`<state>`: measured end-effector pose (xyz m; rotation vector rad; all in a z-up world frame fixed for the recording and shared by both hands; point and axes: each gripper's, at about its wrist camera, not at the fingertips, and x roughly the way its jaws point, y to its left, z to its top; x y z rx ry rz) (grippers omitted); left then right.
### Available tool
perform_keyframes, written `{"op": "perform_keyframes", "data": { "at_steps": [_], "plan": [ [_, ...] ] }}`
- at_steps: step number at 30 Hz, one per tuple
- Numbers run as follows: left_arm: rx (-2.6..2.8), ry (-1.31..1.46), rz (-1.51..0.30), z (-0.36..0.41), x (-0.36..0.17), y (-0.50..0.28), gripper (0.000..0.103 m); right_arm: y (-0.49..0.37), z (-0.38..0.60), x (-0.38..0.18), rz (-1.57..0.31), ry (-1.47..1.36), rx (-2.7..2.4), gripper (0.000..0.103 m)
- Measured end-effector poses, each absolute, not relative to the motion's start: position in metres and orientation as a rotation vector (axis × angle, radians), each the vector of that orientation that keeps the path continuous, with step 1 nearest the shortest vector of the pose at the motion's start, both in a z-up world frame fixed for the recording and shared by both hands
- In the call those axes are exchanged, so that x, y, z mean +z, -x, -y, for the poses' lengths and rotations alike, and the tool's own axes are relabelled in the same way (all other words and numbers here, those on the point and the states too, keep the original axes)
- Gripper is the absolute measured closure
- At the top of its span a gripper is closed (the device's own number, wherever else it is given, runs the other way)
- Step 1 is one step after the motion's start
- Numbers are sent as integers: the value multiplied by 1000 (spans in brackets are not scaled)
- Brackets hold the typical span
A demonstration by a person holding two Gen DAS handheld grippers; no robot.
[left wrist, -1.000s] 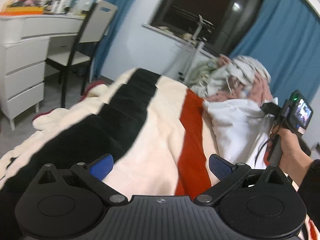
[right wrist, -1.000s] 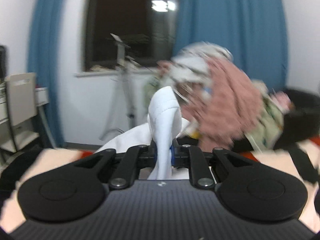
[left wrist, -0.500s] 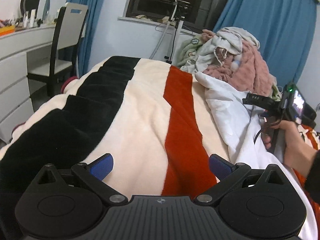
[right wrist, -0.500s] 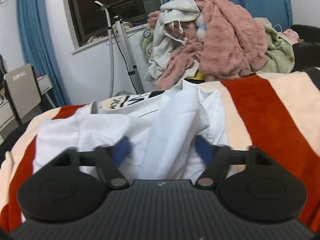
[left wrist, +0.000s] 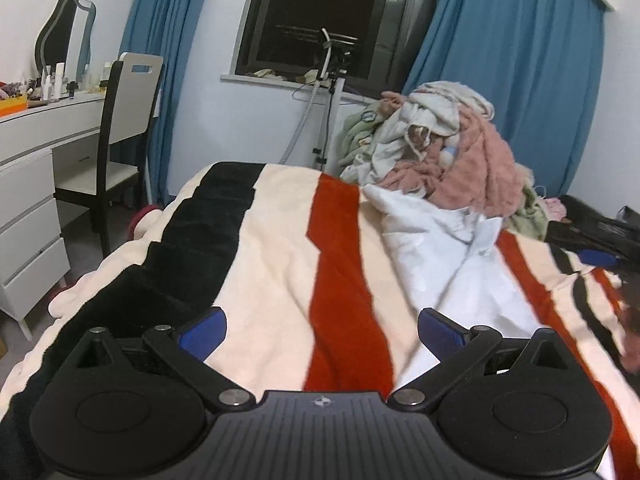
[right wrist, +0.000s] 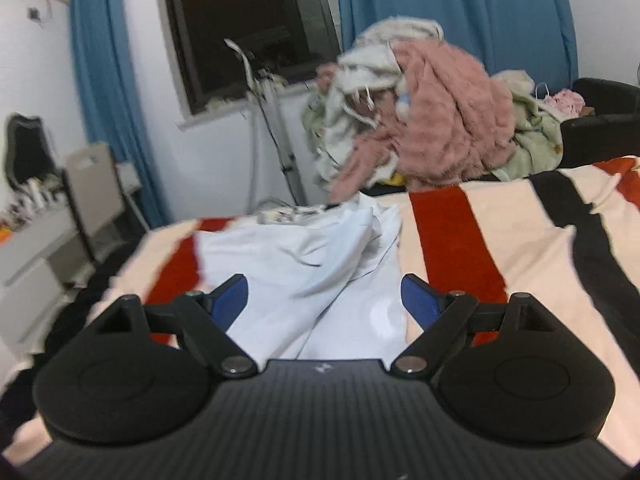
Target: Fold clothes
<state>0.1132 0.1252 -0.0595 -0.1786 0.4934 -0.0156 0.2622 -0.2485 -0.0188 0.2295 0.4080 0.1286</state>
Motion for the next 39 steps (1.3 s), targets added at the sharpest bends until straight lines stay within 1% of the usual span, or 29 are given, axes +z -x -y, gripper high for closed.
{"op": "perform_keyframes", "data": {
  "at_steps": [7, 10, 14, 16, 17, 19, 23, 24, 28, 31, 32, 33, 36, 39],
  "plan": [
    [-77, 211, -489, -122, -35, -75, 1, -127, 248, 13, -354, -247, 144, 18],
    [-96, 216, -524, -120, -38, -62, 1, -79, 238, 12, -353, -178, 122, 18],
    [-129, 287, -629, -124, -51, -57, 2, -29, 247, -1, -363, -227, 76, 18],
    [-122, 319, -693, -127, -60, -62, 3, -21, 255, -7, -383, -283, 58, 18],
    [-113, 330, -727, -129, -65, -65, 6, -18, 259, -9, -394, -311, 49, 18],
    [-78, 349, -787, -133, -76, -71, 7, -12, 268, -15, -415, -367, 30, 18],
    [-2, 395, -898, -144, -99, -79, 12, -13, 270, -18, -424, -392, 22, 18],
    [2, 414, -918, -148, -104, -81, 14, -14, 270, -19, -429, -396, 24, 18],
    [4, 429, -957, -150, -113, -83, 16, -16, 270, -23, -448, -410, 31, 18],
    [10, 382, -970, -145, -114, -81, 26, -17, 272, -28, -469, -419, 27, 18],
    [-2, 371, -959, -143, -112, -79, 35, -18, 273, -29, -472, -424, 23, 18],
    [-13, 360, -948, -141, -110, -78, 38, -18, 274, -29, -475, -430, 19, 18],
    [-37, 314, -978, -131, -110, -80, 40, -19, 279, -30, -485, -446, 14, 18],
    [-19, 224, -1016, -121, -114, -83, 46, -17, 292, -30, -481, -494, 0, 18]
  ]
}}
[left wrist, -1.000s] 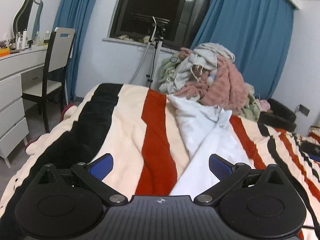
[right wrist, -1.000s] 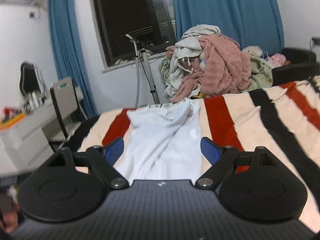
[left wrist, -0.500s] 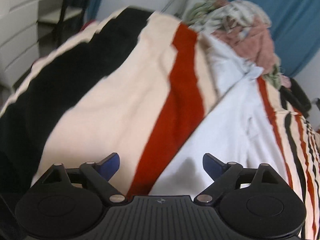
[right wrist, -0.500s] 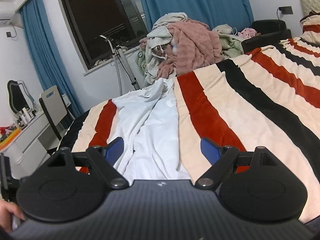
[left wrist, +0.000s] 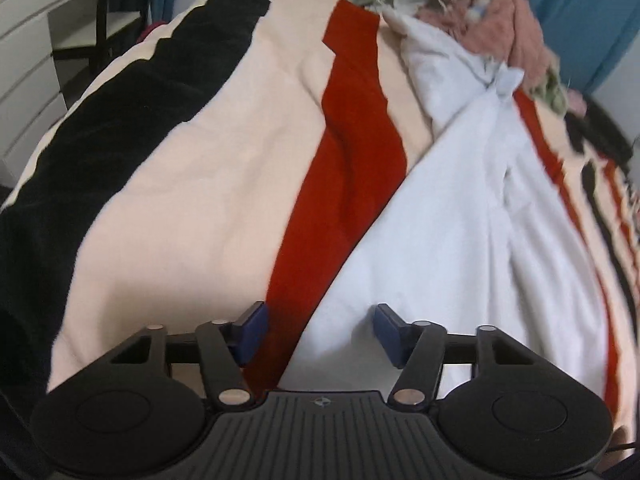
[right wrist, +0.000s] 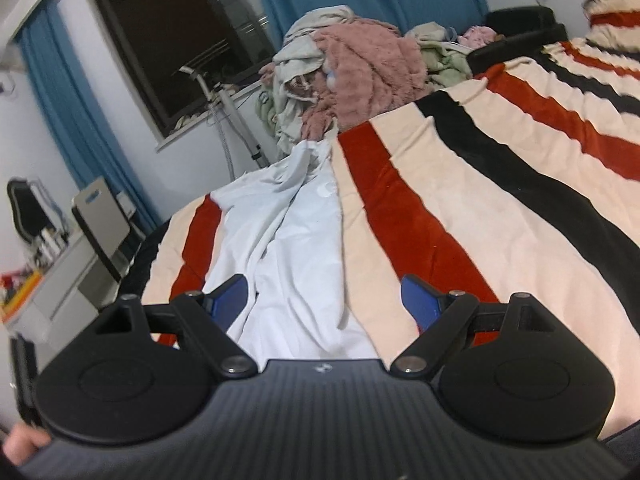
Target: Fold clothes
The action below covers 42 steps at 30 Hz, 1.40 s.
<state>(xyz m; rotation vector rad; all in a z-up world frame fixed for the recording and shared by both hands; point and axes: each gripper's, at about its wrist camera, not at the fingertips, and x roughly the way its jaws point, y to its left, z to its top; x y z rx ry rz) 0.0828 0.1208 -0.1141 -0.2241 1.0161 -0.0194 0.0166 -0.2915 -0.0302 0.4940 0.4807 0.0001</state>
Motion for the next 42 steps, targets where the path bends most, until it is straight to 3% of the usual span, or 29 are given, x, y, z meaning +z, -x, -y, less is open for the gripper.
{"op": "perform_keyframes", "data": {
  "at_steps": [2, 6, 9, 20, 26, 37, 42],
  "plan": [
    [-24, 198, -1012, -118, -113, -81, 54, -16, 298, -29, -481, -518, -10, 18],
    [-76, 147, -987, -110, -106, -71, 87, -14, 304, -28, -474, -539, -17, 18],
    [-89, 59, -963, -95, -100, -67, 100, -12, 307, -29, -477, -558, -14, 18],
    [-278, -128, -681, -33, -4, -28, 101, 1, 326, -24, -410, -629, -81, 18],
    [-500, -146, -630, 35, 20, 3, 101, 10, 341, -17, -330, -632, -151, 18],
    [-694, -41, -977, 126, -101, -15, 102, -6, 353, -35, -401, -660, -165, 18],
    [-683, -39, -1018, 121, -131, -28, 101, -12, 350, -40, -439, -660, -145, 18]
  ]
}}
